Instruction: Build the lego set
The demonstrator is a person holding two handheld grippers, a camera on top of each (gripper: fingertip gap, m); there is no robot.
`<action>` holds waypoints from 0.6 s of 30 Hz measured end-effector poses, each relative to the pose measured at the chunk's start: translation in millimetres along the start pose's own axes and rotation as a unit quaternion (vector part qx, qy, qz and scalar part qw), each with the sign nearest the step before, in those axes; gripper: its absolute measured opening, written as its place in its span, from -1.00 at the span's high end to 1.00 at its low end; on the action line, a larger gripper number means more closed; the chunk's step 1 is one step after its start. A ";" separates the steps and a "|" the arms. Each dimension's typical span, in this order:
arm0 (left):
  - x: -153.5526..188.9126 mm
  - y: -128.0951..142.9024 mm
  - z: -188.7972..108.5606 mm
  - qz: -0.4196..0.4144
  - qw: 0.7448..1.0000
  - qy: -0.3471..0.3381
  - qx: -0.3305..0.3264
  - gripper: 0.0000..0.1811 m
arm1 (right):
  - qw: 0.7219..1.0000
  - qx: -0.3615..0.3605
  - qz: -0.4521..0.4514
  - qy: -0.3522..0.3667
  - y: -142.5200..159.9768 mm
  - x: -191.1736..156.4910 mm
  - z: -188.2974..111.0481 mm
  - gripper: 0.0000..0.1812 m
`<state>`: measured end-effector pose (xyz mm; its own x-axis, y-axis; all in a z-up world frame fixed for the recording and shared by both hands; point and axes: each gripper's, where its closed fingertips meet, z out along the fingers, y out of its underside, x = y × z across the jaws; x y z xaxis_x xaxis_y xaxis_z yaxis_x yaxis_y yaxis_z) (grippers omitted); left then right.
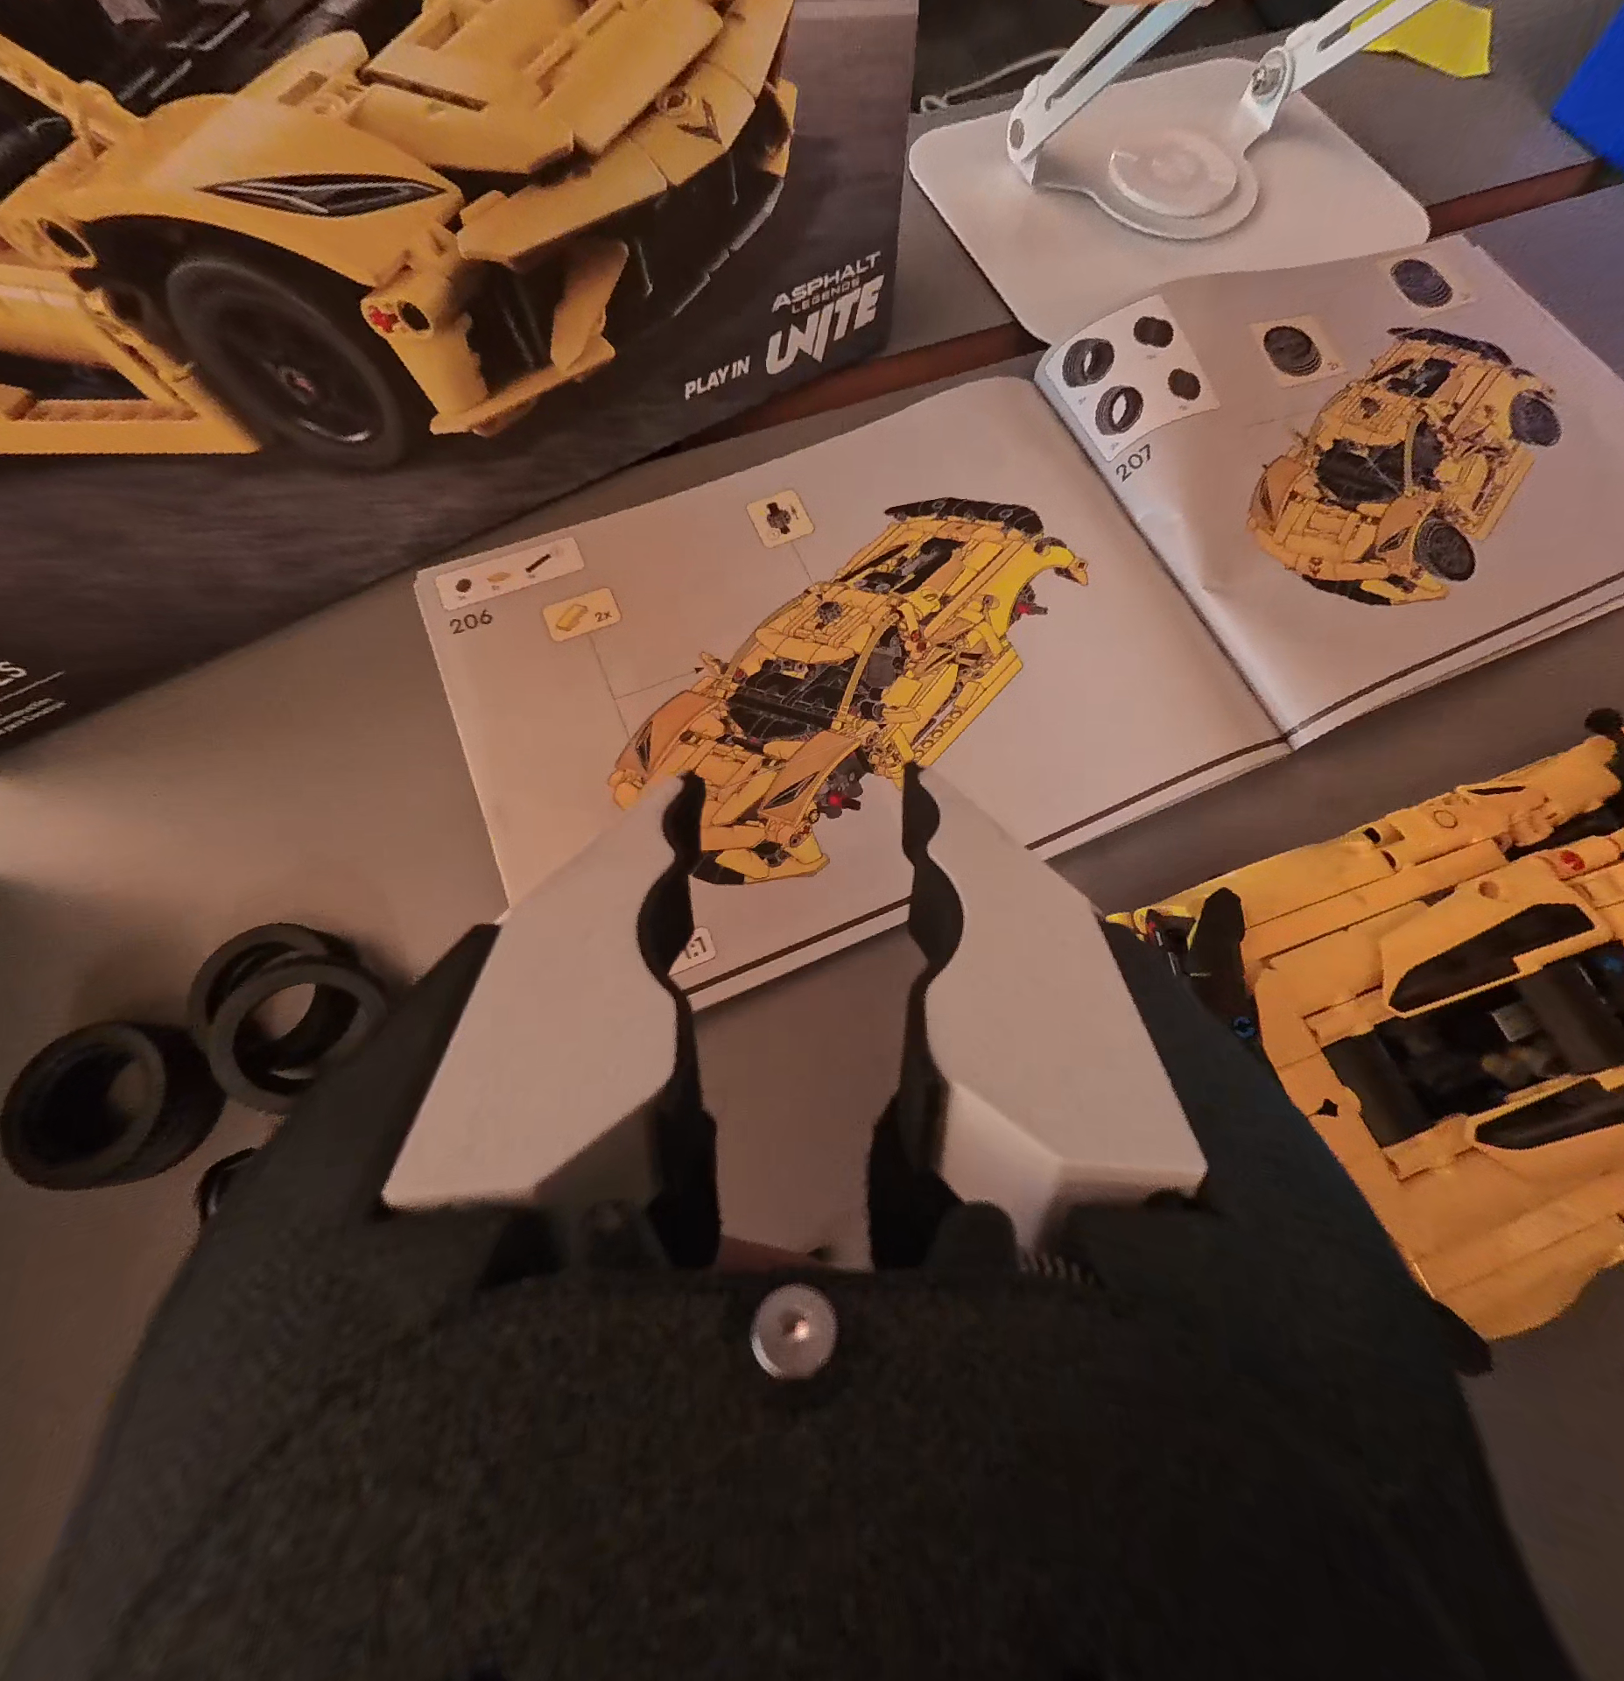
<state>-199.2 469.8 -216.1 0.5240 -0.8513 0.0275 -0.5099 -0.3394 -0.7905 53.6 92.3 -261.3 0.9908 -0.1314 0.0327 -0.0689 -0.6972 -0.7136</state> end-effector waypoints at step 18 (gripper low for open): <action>8.3 6.0 2.6 0.009 1.000 0.010 -0.008 0.51 | 0.997 -0.023 0.062 0.050 39.1 50.3 0.3 0.95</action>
<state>-196.1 461.8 -222.3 0.5012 -0.8650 0.0247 -0.5297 -0.3293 -0.7817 100.8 58.7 -287.8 0.9580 -0.2864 0.0170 -0.1979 -0.7025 -0.6837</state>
